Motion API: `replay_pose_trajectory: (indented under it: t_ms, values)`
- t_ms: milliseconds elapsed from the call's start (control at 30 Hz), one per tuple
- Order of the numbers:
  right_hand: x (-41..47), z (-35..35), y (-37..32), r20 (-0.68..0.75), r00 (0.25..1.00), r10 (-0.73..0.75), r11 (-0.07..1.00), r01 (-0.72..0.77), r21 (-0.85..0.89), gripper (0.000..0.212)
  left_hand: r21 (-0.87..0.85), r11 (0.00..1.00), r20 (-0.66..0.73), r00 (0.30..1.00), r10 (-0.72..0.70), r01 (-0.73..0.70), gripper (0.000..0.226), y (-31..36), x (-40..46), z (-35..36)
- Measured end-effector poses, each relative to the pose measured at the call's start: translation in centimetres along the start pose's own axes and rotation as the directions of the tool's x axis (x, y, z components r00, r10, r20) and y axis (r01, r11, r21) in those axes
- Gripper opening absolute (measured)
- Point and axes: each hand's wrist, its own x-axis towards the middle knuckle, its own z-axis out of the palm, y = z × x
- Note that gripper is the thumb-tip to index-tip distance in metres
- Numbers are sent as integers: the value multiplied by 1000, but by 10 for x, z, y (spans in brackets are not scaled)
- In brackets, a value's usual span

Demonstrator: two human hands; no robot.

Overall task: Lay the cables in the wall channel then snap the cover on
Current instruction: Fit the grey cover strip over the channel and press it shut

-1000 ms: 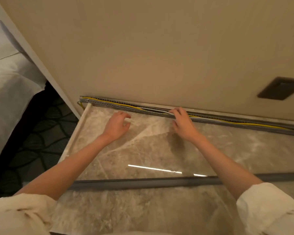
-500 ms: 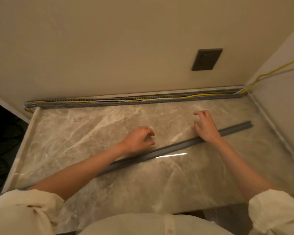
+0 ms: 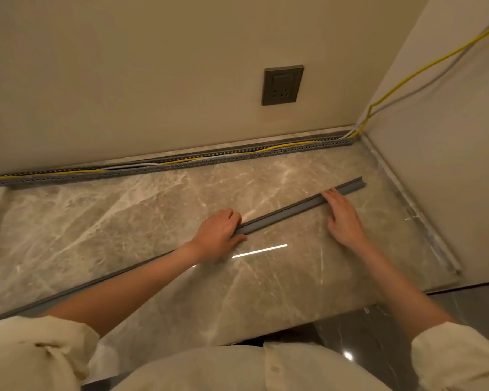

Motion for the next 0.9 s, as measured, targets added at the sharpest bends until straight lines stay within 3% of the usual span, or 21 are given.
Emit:
replay_pose_trajectory:
  t_ms: [133,267,433,567,767,900]
  values:
    - [9,2,11,21,998,-53,998,54,-36,54,233,971,28,998,50,-55,31,6,2,3]
    - [20,0,20,32,995,-94,993,96,-69,53,358,929,21,995,98,-99,28,6,1,3]
    - [41,-6,24,17,975,-220,968,220,-122,46,317,948,-7,999,33,-29,13,5,3,2]
    - [62,-11,24,56,964,-261,944,267,-192,40,190,980,-53,997,-54,63,16,-1,15,-6]
    - [92,-20,26,87,944,-317,902,329,-280,38,49,981,-173,969,-175,186,39,-24,51,-30]
    - [120,-27,21,23,944,-330,916,326,-233,37,150,978,-193,975,-112,142,52,-41,71,-47]
